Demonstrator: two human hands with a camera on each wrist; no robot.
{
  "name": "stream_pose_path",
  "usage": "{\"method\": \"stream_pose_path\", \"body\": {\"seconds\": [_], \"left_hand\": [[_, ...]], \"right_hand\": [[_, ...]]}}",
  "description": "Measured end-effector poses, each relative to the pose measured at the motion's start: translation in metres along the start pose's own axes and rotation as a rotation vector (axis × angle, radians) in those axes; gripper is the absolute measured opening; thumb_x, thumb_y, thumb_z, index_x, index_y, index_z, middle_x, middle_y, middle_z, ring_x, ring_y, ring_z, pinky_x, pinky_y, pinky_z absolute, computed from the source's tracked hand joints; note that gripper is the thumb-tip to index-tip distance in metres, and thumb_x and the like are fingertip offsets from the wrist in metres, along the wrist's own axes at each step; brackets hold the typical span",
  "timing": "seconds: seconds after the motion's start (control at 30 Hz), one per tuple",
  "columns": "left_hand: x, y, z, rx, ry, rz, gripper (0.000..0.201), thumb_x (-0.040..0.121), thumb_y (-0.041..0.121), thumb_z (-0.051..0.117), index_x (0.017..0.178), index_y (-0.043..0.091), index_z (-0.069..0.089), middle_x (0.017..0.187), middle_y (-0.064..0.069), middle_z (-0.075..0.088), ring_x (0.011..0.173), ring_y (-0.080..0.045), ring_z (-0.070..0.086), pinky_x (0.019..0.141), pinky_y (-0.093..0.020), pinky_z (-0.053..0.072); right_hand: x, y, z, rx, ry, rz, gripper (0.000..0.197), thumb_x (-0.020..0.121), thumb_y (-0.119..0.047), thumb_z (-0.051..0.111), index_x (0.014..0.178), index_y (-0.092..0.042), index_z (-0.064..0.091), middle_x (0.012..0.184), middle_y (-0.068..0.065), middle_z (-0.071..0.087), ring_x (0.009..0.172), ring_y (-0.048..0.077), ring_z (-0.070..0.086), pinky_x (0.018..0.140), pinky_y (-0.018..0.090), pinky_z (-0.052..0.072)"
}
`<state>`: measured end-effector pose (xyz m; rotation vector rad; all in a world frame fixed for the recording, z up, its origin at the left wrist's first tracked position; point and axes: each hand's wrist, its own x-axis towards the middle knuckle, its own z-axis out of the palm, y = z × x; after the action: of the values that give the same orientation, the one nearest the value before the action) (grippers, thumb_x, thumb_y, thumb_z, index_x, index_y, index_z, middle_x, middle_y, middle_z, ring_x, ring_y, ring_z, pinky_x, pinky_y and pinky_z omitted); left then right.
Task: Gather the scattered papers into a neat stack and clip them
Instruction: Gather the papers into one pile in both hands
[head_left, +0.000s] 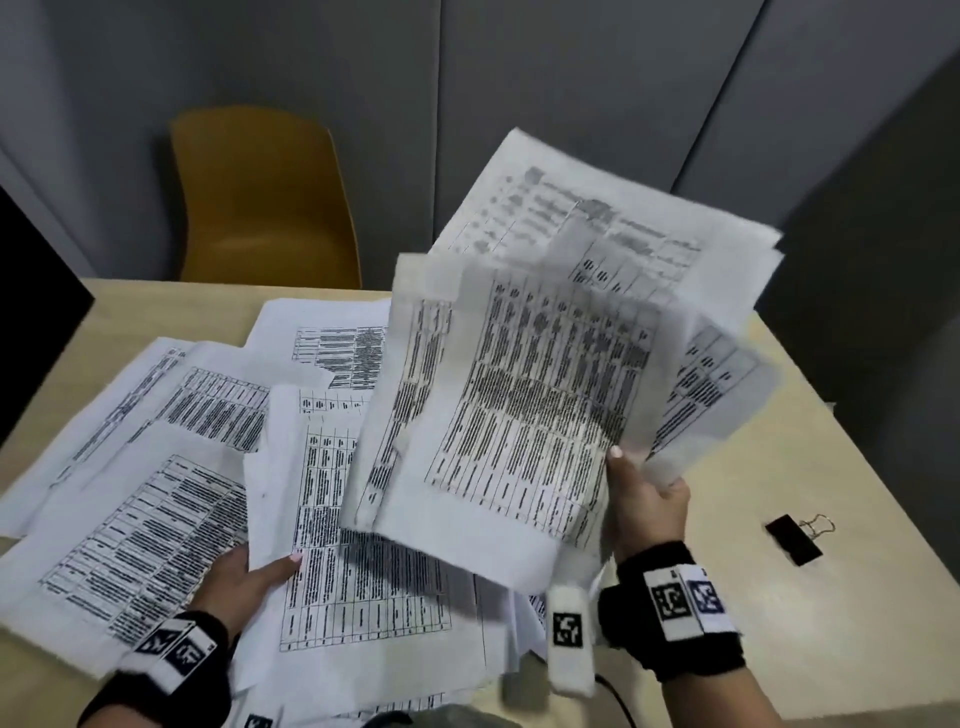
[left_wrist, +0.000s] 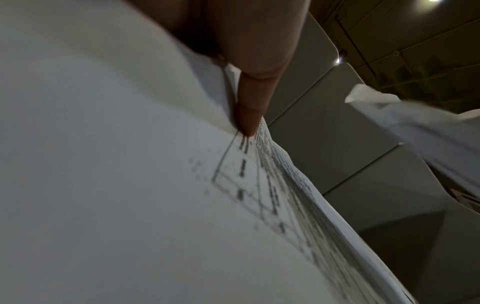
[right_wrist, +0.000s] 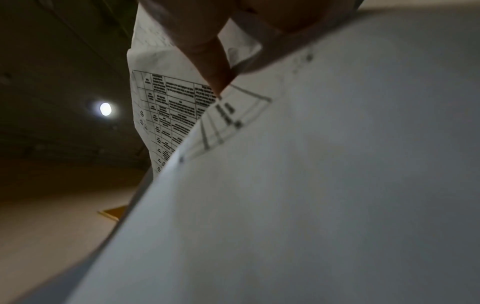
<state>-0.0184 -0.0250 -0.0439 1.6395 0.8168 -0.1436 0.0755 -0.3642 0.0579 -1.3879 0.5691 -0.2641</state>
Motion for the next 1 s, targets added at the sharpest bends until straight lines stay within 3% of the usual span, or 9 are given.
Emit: {"method": "stream_pose_path", "body": {"seconds": [0.07,0.23,0.33,0.4,0.5,0.6,0.77,0.83,1.0], "left_hand": [[-0.003,0.003,0.002,-0.05,0.01,0.007,0.035,0.086,0.019,0.062,0.117,0.003,0.059,0.109,-0.014,0.065,0.099,-0.028,0.059,0.094,-0.037,0.039],[-0.011,0.014,0.003,-0.194,-0.004,0.002,0.031,0.088,0.031,0.059,0.113,0.012,0.06,0.11,-0.007,0.063,0.101,-0.022,0.056,0.095,-0.031,0.035],[-0.012,0.009,0.0,-0.112,-0.045,0.004,0.041,0.073,0.037,0.075,0.105,0.015,0.064,0.104,-0.004,0.069,0.1,-0.024,0.061,0.096,-0.039,0.041],[-0.013,0.007,-0.001,-0.068,-0.073,-0.021,0.043,0.071,0.026,0.077,0.109,0.016,0.062,0.103,-0.003,0.068,0.1,-0.025,0.062,0.095,-0.042,0.041],[-0.012,0.006,-0.002,-0.039,-0.072,-0.015,0.048,0.068,0.019,0.079,0.112,0.009,0.062,0.104,-0.007,0.069,0.097,-0.025,0.064,0.094,-0.04,0.045],[-0.012,0.007,-0.002,-0.044,-0.076,0.003,0.062,0.053,0.039,0.085,0.106,0.014,0.065,0.101,-0.006,0.07,0.096,-0.026,0.066,0.092,-0.039,0.047],[-0.014,0.007,-0.001,0.017,-0.069,0.01,0.042,0.064,0.018,0.082,0.102,0.019,0.063,0.097,-0.005,0.067,0.099,-0.026,0.062,0.097,-0.04,0.042],[-0.013,0.006,-0.002,0.036,-0.053,0.001,0.05,0.067,0.011,0.08,0.113,0.008,0.061,0.102,-0.011,0.067,0.099,-0.027,0.061,0.095,-0.038,0.042],[-0.012,0.006,-0.004,0.023,-0.078,-0.012,0.047,0.072,0.002,0.075,0.116,0.001,0.057,0.107,-0.015,0.064,0.099,-0.026,0.057,0.094,-0.036,0.039]], "right_hand": [[-0.009,0.014,0.002,-0.09,-0.042,0.064,0.015,0.085,-0.004,0.061,0.094,0.0,0.051,0.069,0.007,0.052,0.059,0.019,0.048,0.039,0.014,0.043],[-0.025,0.06,0.002,-0.417,-0.249,0.239,0.015,0.083,-0.008,0.062,0.089,0.003,0.055,0.067,0.008,0.052,0.058,0.02,0.047,0.048,0.022,0.042],[-0.03,0.076,0.007,-0.584,-0.462,0.333,0.014,0.081,-0.013,0.067,0.081,-0.006,0.055,0.073,0.009,0.059,0.068,0.024,0.056,0.067,0.035,0.052],[-0.033,0.078,0.012,-0.657,-0.569,0.394,0.019,0.079,-0.021,0.07,0.086,-0.015,0.054,0.084,0.008,0.064,0.078,0.023,0.061,0.081,0.043,0.055],[-0.031,0.077,0.02,-0.645,-0.53,0.282,0.026,0.083,-0.026,0.063,0.103,-0.016,0.05,0.089,0.007,0.064,0.077,0.022,0.063,0.08,0.047,0.056],[-0.03,0.076,0.024,-0.794,-0.485,0.088,0.025,0.092,-0.032,0.047,0.11,-0.015,0.04,0.093,0.006,0.061,0.081,0.026,0.061,0.077,0.044,0.054],[-0.044,0.075,0.03,-1.217,-0.963,0.018,0.028,0.092,-0.049,0.043,0.094,-0.021,0.043,0.074,-0.01,0.053,0.065,0.006,0.052,0.06,0.023,0.046],[-0.037,0.074,0.034,-1.241,-0.926,-0.003,0.032,0.091,-0.053,0.042,0.088,-0.021,0.045,0.077,-0.008,0.054,0.07,0.01,0.055,0.068,0.027,0.048],[0.013,0.061,0.049,-1.006,-0.549,-0.019,0.038,0.09,-0.03,0.054,0.123,-0.012,0.047,0.113,0.009,0.059,0.097,0.024,0.06,0.09,0.037,0.051]]}}
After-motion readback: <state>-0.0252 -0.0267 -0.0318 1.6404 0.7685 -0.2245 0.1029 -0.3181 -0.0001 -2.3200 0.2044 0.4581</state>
